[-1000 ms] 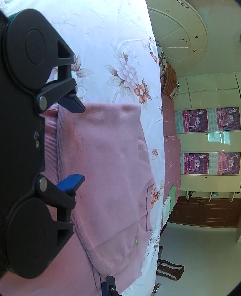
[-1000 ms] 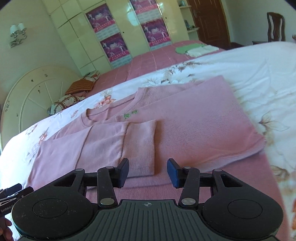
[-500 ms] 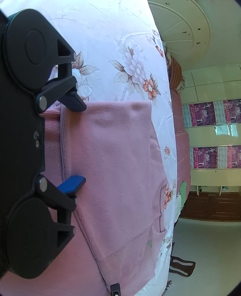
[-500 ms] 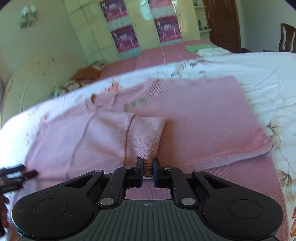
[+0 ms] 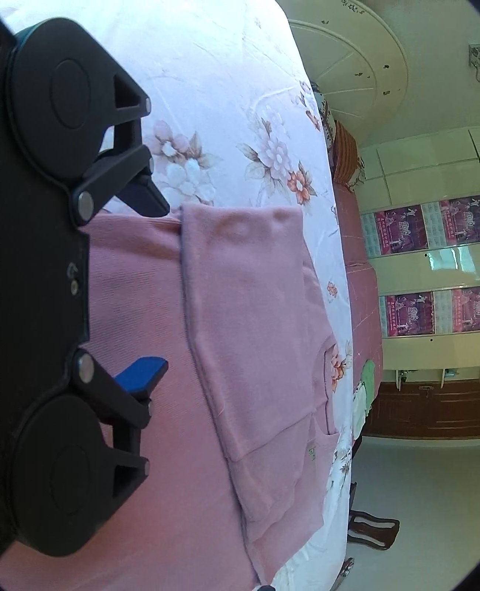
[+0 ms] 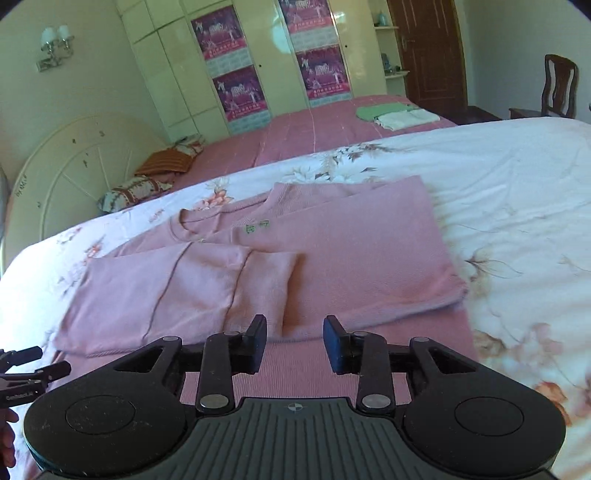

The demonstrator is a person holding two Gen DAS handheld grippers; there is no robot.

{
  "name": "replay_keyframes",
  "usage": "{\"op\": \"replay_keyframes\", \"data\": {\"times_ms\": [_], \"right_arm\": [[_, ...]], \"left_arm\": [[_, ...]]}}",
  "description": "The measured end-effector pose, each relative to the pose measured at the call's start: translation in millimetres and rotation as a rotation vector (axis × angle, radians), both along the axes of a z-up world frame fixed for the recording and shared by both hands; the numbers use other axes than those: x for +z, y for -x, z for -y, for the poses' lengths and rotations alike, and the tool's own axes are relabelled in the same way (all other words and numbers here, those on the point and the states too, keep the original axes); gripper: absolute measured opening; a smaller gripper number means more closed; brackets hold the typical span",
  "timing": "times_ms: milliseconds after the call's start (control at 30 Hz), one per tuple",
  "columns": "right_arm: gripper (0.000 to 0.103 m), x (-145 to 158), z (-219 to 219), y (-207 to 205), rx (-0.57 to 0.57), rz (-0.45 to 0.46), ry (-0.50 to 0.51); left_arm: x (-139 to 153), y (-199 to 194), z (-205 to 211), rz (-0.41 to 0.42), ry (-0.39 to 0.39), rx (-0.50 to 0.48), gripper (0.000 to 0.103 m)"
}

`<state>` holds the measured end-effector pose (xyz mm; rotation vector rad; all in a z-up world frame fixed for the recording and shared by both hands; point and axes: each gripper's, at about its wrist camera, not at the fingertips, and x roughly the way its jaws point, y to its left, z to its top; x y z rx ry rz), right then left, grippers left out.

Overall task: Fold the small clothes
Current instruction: 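Move both grippers to the sweater hem to prepare the next fold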

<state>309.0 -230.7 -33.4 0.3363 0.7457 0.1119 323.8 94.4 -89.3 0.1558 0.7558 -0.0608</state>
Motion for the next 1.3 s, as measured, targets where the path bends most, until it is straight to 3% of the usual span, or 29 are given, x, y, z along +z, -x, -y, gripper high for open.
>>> {"op": "replay_keyframes", "data": {"times_ms": [167,267,367,500,600,733,967,1233,1300], "right_arm": [[0.034,15.8,26.0,74.5,0.024,0.009,-0.016],[0.034,15.8,46.3,124.9,-0.002,-0.011,-0.054],[0.037,10.4,70.1,170.7,-0.038,-0.041,-0.129],[0.043,0.7,96.6,219.9,-0.077,-0.077,-0.209],[0.043,-8.1,105.3,242.3,-0.067,-0.107,-0.262],[0.043,-23.5,111.4,255.6,-0.051,-0.144,-0.318],[0.043,-51.0,123.9,252.5,-0.111,-0.16,-0.479],[0.043,-56.7,129.7,220.9,-0.107,-0.149,-0.524],[0.043,-58.4,127.2,216.5,-0.084,-0.15,-0.528]], "left_arm": [[7.4,75.2,-14.6,-0.021,0.015,0.048,0.084],[8.9,118.8,-26.3,-0.052,0.051,0.081,0.079],[7.3,154.7,-42.7,-0.1,0.164,0.135,0.071],[0.2,192.1,-57.2,-0.145,0.353,0.186,0.071],[-4.4,209.1,-57.6,-0.167,0.42,0.194,0.067],[-9.6,214.1,-55.4,-0.168,0.44,0.195,0.066],[-21.5,189.5,-71.5,-0.149,0.609,0.2,0.07],[-27.7,160.8,-74.1,-0.18,0.72,0.133,0.07],[-27.7,167.6,-66.9,-0.184,0.693,0.095,0.068]]}}
